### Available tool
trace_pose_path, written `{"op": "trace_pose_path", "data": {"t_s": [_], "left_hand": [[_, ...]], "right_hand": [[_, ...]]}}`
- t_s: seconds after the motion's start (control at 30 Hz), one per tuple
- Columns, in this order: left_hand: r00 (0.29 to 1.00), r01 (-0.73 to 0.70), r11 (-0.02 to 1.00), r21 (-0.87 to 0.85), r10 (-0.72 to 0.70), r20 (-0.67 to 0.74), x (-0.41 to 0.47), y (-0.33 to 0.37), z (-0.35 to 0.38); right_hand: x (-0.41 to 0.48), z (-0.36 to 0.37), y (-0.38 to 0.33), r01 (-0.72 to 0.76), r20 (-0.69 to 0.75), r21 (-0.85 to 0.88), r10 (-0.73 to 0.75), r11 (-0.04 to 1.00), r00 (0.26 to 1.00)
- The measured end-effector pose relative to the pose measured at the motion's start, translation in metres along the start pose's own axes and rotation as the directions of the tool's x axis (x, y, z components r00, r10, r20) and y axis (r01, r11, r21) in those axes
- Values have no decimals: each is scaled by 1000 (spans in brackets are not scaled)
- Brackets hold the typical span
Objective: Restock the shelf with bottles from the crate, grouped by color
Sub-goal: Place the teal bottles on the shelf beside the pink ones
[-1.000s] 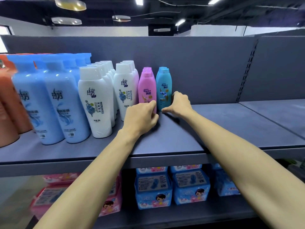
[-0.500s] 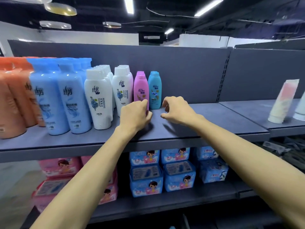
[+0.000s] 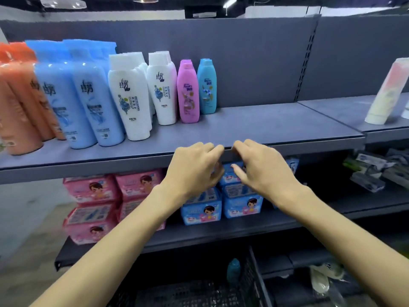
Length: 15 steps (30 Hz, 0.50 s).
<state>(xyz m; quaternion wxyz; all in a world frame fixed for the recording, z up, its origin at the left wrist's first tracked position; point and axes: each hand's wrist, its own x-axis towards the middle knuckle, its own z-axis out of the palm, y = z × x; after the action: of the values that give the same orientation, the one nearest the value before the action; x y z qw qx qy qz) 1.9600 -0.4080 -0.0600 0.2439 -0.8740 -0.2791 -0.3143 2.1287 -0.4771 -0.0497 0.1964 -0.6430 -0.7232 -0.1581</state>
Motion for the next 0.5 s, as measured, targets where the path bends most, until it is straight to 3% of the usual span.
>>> {"op": "trace_pose_path", "data": {"t_s": [0.3, 0.5], "left_hand": [[974, 98, 993, -67, -82, 212, -69, 34, 58], [916, 198, 974, -114, -142, 375, -126, 58, 108]], "right_hand": [[-52, 76, 17, -58, 218, 37, 48, 998, 975], [-87, 151, 25, -131, 435, 69, 88, 989, 896]]}}
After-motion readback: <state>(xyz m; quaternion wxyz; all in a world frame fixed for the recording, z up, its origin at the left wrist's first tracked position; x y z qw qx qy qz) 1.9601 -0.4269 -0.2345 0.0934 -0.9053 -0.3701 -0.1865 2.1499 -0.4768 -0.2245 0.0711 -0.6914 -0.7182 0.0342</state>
